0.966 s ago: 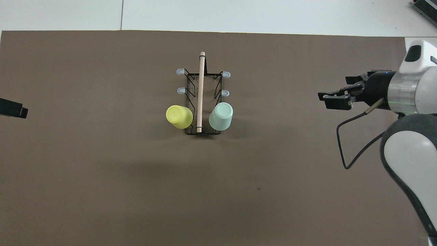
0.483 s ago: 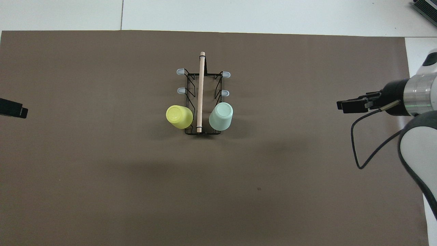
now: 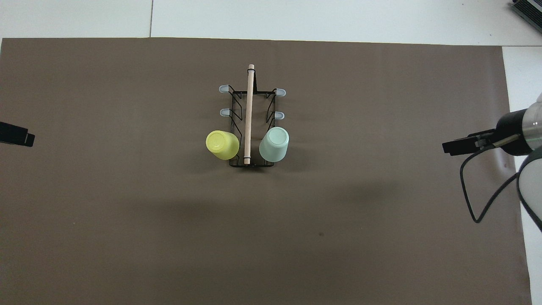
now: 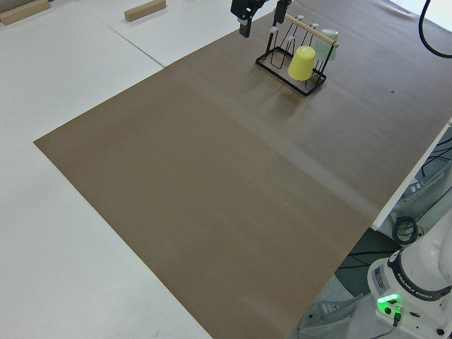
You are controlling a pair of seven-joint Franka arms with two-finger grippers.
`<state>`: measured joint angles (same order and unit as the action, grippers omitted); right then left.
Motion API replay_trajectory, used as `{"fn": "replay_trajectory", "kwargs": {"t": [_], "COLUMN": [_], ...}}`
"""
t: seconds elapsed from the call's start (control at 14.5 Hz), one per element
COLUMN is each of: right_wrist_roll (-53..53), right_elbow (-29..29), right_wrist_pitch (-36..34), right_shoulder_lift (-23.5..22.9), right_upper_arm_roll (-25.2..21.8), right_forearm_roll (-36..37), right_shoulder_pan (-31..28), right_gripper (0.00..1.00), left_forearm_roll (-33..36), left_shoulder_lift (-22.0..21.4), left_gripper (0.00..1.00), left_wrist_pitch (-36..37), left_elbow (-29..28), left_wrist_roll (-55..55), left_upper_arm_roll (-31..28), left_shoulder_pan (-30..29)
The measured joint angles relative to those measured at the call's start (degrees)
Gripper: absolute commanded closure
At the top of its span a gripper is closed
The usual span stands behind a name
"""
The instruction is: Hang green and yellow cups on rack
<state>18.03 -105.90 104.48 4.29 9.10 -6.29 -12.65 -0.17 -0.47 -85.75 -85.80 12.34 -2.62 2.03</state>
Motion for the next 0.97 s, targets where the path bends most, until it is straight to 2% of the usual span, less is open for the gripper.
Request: {"fn": "replay_trajectory", "kwargs": {"t": [0.48,0.97], "right_wrist_roll": [-7.8,-13.8], "right_elbow": [3.1,11.3], "right_wrist_pitch": [-5.5,-16.1], "right_shoulder_lift": [5.0,6.3], "right_upper_arm_roll": [-1.0,-14.0], "right_forearm_roll": [0.1,0.1], "right_shoulder_pan": [0.3,11.4], "right_gripper": [0.0,0.0], "left_forearm_roll": [0.0,0.0], "left_shoulder_lift": [0.0,0.0], "left_gripper": [0.0,0.0], "left_wrist_pitch": [0.0,0.0], "left_elbow": [0.0,0.0], "left_wrist_roll": [0.0,0.0], "left_upper_arm_roll": [0.0,0.0], "left_shoulder_pan": [0.0,0.0]}}
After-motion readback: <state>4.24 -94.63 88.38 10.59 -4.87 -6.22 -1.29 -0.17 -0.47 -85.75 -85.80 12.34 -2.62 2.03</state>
